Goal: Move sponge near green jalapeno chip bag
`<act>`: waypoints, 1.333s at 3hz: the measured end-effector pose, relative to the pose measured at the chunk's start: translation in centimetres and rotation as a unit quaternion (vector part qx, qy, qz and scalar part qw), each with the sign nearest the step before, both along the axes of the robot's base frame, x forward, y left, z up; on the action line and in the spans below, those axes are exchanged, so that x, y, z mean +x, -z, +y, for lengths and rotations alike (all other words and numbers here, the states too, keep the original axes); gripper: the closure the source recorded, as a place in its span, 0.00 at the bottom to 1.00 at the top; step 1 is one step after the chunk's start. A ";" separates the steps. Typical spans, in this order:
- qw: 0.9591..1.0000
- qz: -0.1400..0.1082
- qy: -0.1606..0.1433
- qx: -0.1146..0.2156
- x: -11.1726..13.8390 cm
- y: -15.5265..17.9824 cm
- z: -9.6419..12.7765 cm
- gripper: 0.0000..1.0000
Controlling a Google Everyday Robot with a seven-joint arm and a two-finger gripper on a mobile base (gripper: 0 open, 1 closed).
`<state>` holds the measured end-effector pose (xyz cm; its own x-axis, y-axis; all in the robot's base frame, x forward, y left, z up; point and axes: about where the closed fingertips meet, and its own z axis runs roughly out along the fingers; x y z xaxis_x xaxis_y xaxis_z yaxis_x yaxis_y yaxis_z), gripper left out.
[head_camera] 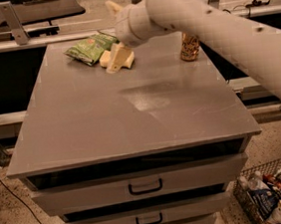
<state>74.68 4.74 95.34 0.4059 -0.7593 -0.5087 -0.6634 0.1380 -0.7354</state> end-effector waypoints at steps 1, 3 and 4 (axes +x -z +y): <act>0.997 -0.035 0.011 0.062 -4.2 -3.3 -1.6 0.00; 0.980 -0.114 0.054 0.153 -11.3 -6.4 -3.5 0.00; 0.974 -0.135 0.068 0.168 -13.0 -8.5 -4.7 0.00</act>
Offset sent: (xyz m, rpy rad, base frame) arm -0.1432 -0.1897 0.0791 0.3779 -0.3048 -0.3317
